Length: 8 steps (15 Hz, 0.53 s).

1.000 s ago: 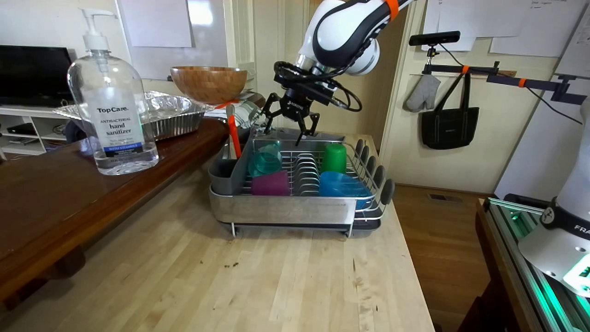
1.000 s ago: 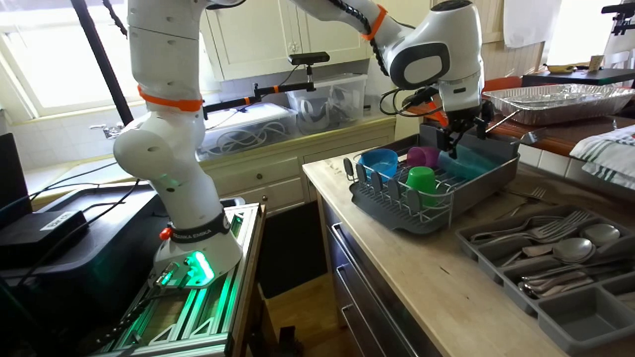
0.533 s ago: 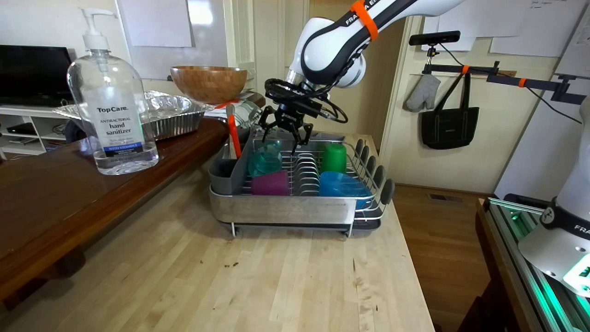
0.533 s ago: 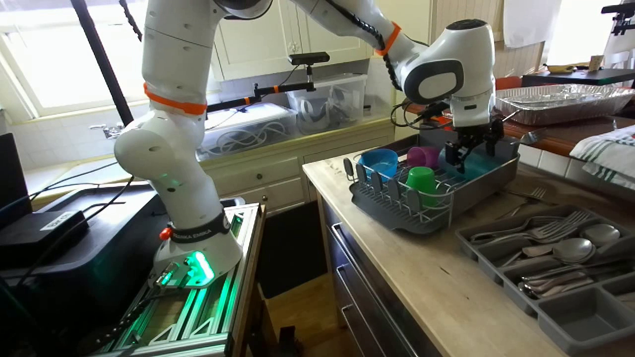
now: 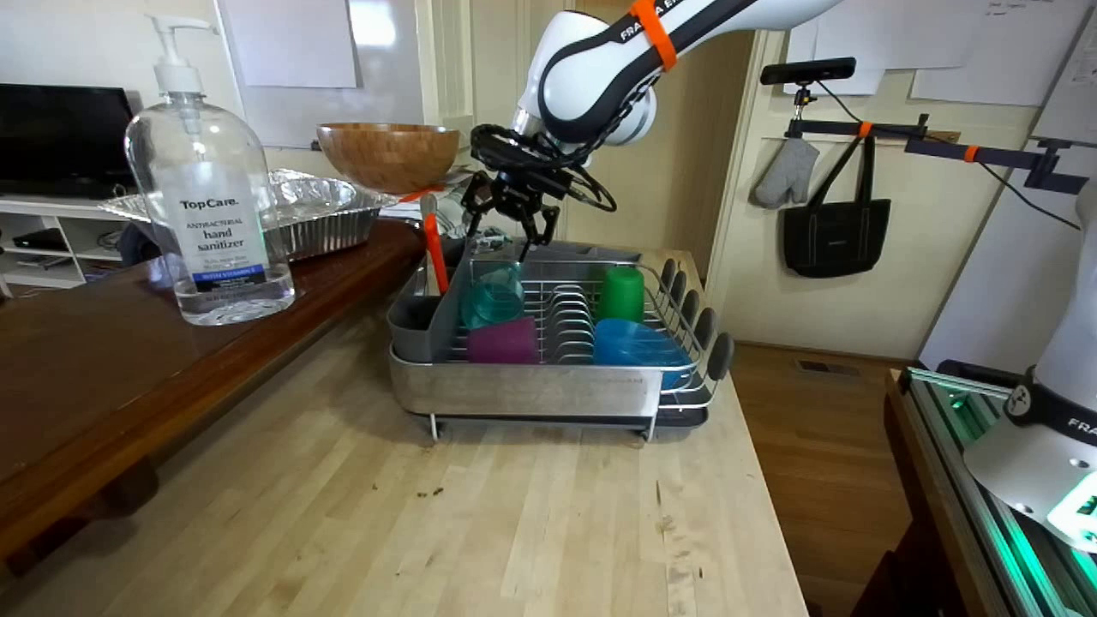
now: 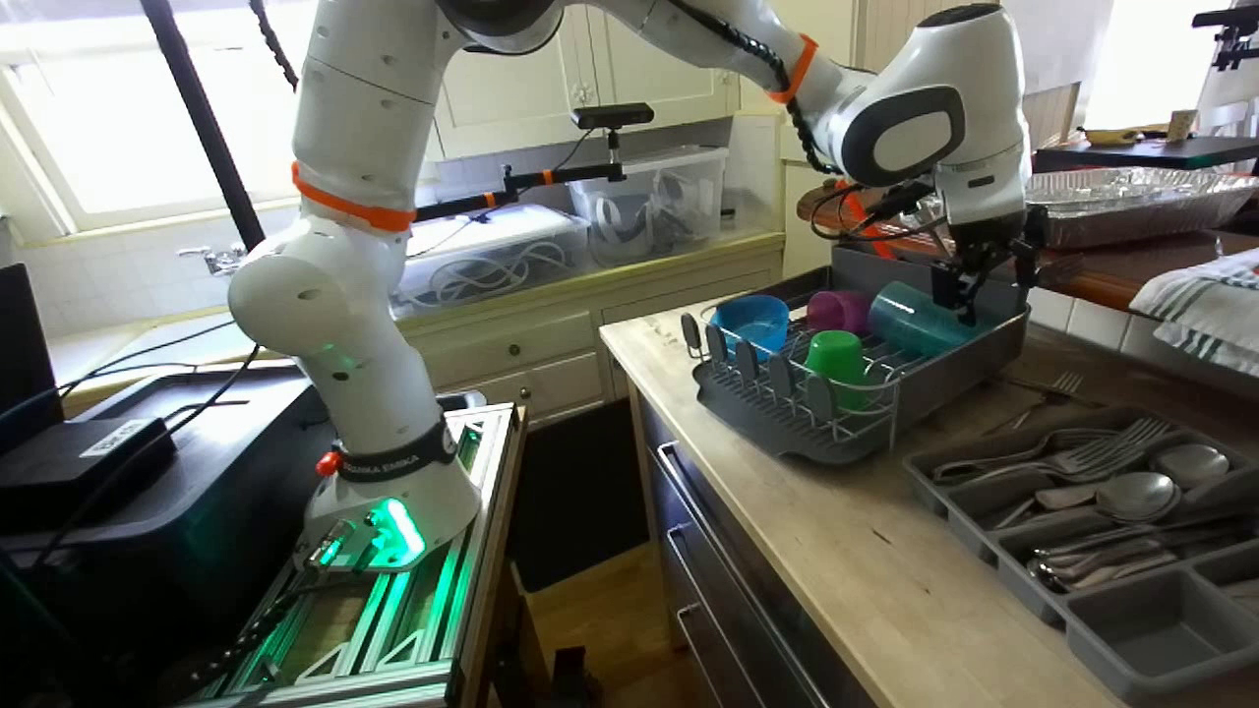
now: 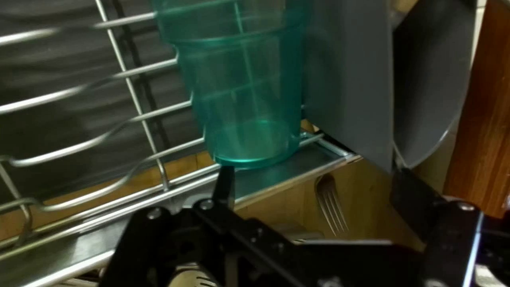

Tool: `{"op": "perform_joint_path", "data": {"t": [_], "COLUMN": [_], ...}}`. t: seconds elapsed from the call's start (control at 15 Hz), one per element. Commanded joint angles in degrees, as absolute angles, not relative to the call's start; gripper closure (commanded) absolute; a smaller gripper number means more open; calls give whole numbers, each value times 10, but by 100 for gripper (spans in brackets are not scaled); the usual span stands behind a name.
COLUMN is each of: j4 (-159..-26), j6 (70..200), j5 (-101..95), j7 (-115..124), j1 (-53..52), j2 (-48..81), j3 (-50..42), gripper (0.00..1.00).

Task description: Put the cups in the dishes tray upside down

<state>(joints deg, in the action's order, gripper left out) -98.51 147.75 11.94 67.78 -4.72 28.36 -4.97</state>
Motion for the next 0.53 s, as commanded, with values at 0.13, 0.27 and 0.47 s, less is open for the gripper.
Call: {"op": "perform_joint_path", "data": {"t": [0.13,0.27,0.47], "j4": [-976,-998,-1020], "j6": [1449,1448,1452], "j5": [112,113,117], "j7": [666,668,672], "j1": [-52,-52,-53], "j2": [278,265,253], "j3": [-39,-39,-37], "gripper": [0,0,0]}}
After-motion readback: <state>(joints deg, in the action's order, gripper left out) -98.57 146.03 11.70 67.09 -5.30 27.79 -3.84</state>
